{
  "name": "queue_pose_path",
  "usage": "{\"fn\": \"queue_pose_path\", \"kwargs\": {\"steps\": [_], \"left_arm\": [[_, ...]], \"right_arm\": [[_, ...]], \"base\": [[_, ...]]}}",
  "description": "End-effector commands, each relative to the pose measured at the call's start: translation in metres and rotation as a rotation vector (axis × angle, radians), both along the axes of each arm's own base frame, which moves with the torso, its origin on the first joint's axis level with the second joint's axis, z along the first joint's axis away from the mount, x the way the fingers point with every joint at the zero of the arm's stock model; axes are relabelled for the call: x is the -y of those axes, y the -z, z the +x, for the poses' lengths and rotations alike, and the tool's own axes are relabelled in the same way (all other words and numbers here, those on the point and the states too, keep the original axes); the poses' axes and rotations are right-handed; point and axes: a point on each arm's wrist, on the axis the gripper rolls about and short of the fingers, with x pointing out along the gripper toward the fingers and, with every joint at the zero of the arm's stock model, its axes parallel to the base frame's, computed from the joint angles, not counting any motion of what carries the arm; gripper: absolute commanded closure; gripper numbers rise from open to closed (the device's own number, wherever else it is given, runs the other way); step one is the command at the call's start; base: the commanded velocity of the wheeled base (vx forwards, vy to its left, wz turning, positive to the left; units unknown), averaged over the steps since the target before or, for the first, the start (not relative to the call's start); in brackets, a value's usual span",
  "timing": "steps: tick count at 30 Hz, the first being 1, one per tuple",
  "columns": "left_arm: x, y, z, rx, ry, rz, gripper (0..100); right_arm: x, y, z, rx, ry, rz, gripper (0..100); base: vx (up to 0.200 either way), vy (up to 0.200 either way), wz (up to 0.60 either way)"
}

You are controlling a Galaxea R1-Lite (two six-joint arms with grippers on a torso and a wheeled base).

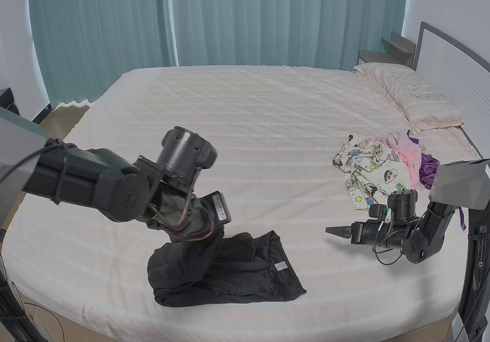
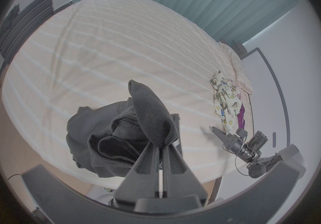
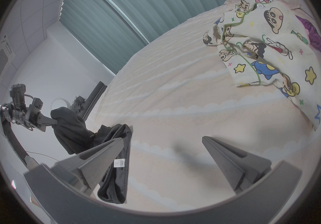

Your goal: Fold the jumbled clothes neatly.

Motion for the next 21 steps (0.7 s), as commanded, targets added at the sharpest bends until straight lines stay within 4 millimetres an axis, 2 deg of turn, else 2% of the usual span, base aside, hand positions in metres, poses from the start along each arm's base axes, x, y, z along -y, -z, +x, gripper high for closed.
{"fn": "queue_pose_path", "kwargs": {"steps": [1, 6, 11, 12, 21], "left_arm": [[0.040, 0.018, 0.006, -0.019, 0.061, 0.006, 100], [0.057, 0.015, 0.009, -0.004, 0.069, -0.027, 100], [0.064, 0.018, 0.013, -0.009, 0.063, -0.042, 100], [0.066, 0.018, 0.011, -0.013, 0.070, -0.043, 0], [0.072, 0.020, 0.005, -0.025, 0.076, -0.049, 0]], "right_arm": [[0.000, 0.001, 0.000, -0.001, -0.001, -0.001, 0], [0.000, 0.001, 0.000, -0.001, -0.001, -0.002, 0], [-0.001, 0.001, 0.000, -0.001, -0.004, -0.003, 0], [-0.001, 0.001, 0.000, -0.001, -0.004, -0.003, 0], [-0.003, 0.002, -0.001, -0.004, -0.009, -0.002, 0]], "base": [[0.000, 0.000, 0.00], [0.000, 0.000, 0.00], [0.000, 0.000, 0.00], [0.000, 0.000, 0.00], [0.000, 0.000, 0.00]]}}
